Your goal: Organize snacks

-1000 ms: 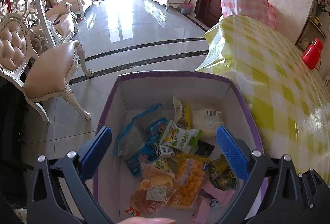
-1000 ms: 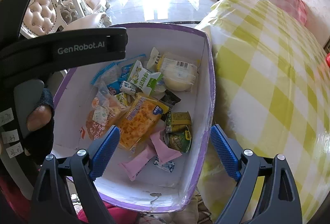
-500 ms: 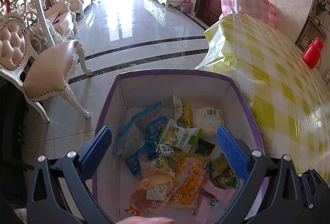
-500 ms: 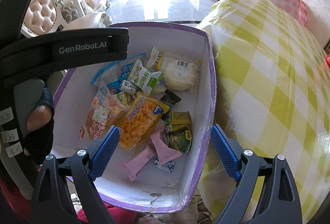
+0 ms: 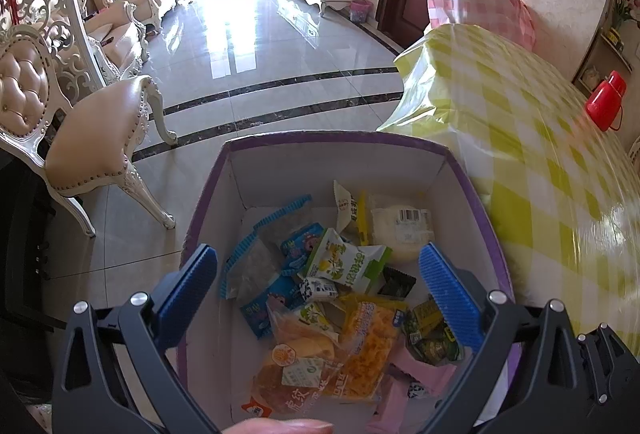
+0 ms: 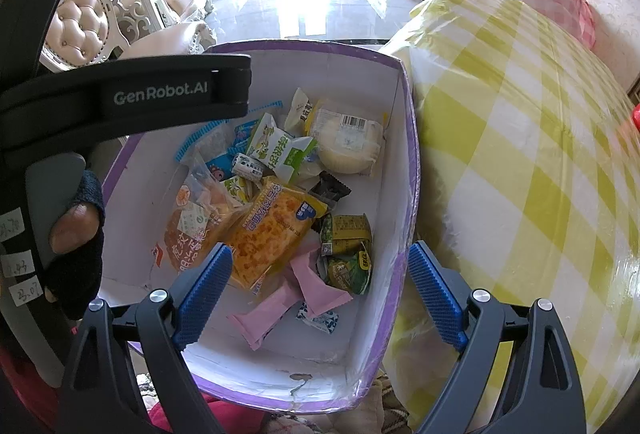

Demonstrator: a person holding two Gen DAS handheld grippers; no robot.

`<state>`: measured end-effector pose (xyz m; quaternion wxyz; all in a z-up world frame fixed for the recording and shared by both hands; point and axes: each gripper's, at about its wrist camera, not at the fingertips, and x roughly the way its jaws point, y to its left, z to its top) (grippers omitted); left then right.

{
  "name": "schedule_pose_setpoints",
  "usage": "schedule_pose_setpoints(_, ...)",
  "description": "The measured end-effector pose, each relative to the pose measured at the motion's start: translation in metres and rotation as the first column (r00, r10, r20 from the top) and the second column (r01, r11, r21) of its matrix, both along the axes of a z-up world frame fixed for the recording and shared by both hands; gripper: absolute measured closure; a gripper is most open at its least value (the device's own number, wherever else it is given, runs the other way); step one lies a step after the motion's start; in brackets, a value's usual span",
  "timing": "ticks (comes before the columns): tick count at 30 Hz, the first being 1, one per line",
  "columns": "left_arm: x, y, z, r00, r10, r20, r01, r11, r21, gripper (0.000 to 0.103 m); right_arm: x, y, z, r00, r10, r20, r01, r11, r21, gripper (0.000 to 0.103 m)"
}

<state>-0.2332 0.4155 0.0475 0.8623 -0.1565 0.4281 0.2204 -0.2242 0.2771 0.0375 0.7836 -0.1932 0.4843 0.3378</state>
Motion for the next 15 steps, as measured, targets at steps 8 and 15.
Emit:
schedule_pose_setpoints(8, 0.0006, 0.0014, -0.0012, 1.000, 0.004, -0.008, -0.004, 1.000, -0.008, 0.002, 0.0002, -0.0004, 0.0000, 1.000, -0.001, -0.001, 0.001, 1.000, -0.001, 0.016)
schedule_pose_setpoints(15, 0.0008, 0.0024, -0.0037, 1.000, -0.004, -0.027, 0.004, 1.000, -0.010, 0.002, 0.0005, 0.0003, -0.0033, 1.000, 0.002, -0.004, -0.002, 1.000, -0.006, 0.016)
